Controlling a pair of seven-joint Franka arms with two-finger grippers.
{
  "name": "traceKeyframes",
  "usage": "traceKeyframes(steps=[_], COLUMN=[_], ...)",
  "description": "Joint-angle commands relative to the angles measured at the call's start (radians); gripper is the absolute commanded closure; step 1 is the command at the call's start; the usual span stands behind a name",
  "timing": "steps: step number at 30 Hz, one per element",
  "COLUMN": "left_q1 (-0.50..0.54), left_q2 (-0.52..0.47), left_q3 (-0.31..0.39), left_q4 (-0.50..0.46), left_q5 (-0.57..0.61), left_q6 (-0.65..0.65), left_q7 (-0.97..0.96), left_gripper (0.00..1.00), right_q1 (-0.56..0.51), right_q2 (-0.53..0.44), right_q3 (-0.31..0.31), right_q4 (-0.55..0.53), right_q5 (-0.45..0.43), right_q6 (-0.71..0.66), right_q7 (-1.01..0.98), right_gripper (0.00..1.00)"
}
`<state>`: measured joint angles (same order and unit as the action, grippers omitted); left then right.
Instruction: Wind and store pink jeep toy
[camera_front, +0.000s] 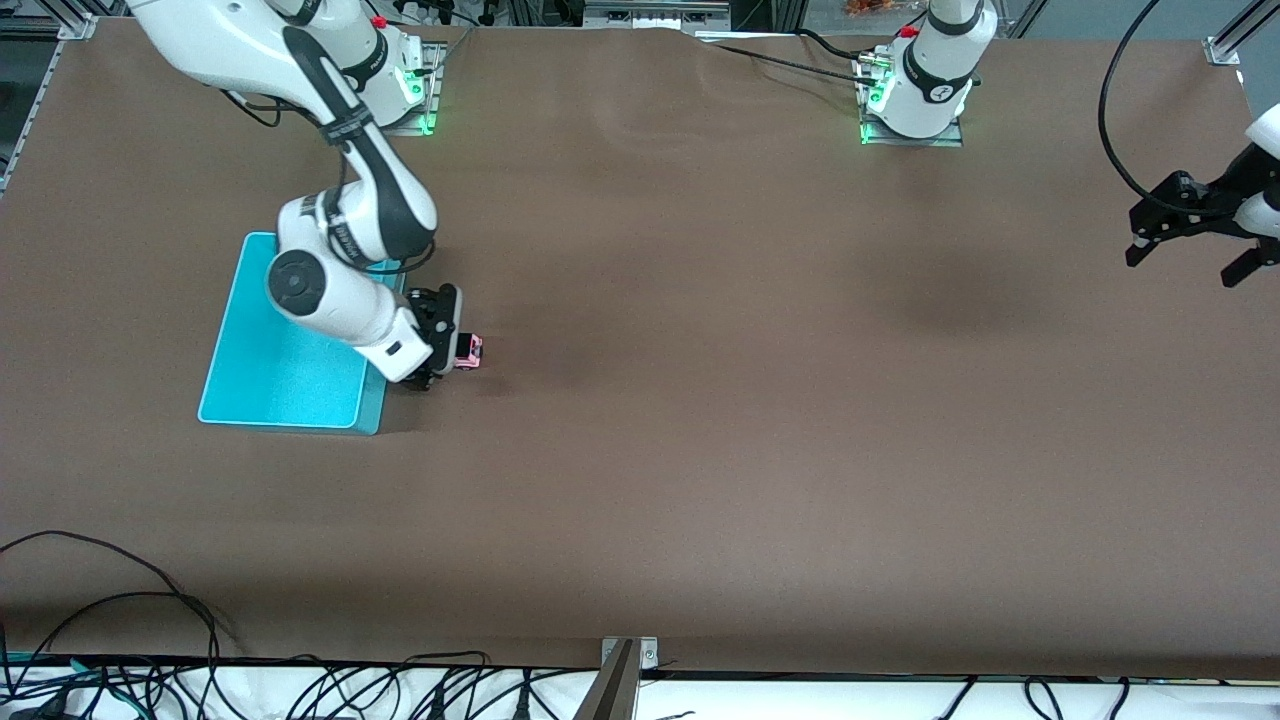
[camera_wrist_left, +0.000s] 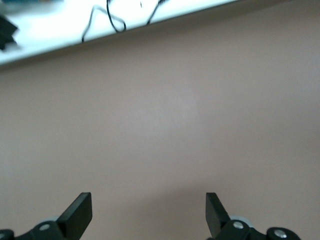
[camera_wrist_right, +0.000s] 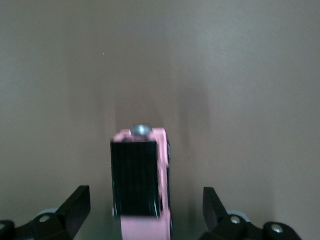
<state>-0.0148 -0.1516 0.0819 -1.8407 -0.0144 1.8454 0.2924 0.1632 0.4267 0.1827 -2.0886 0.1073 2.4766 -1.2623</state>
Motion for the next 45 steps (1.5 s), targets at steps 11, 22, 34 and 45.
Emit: traceKeyframes(steps=[11,22,34,45], left_q1=[-0.004,-0.005,-0.007,-0.007], left_q2=[0.000,0.004,0.041,0.044], left_q3=[0.003,-0.005,-0.022,-0.020], left_q4=[0.037,0.055,0.120,0.124], left_q5=[-0.047,-0.042,-0.044,-0.044], left_q6=[-0.164,-0.166,-0.172,-0.179], left_q7=[-0.260,-0.331,-0.332,-0.331], left_gripper=[0.00,0.00,0.00,0.00], right_q1=[0.002,0.002,-0.011,-0.074], right_q2=[0.015,0.004,-0.023,-0.052], right_q3=[-0.006,-0.015,-0.023,-0.170], right_q4=[-0.039,0.073,0.415,0.499], right_q5=[-0.061,-0.110,-0.109,-0.052], right_q6=[0.081,-0.132,-0.603,-0.864], right_q7=[-0.011,-0.002,0.055,-0.162], right_gripper=[0.28,0.85,0.85,0.84])
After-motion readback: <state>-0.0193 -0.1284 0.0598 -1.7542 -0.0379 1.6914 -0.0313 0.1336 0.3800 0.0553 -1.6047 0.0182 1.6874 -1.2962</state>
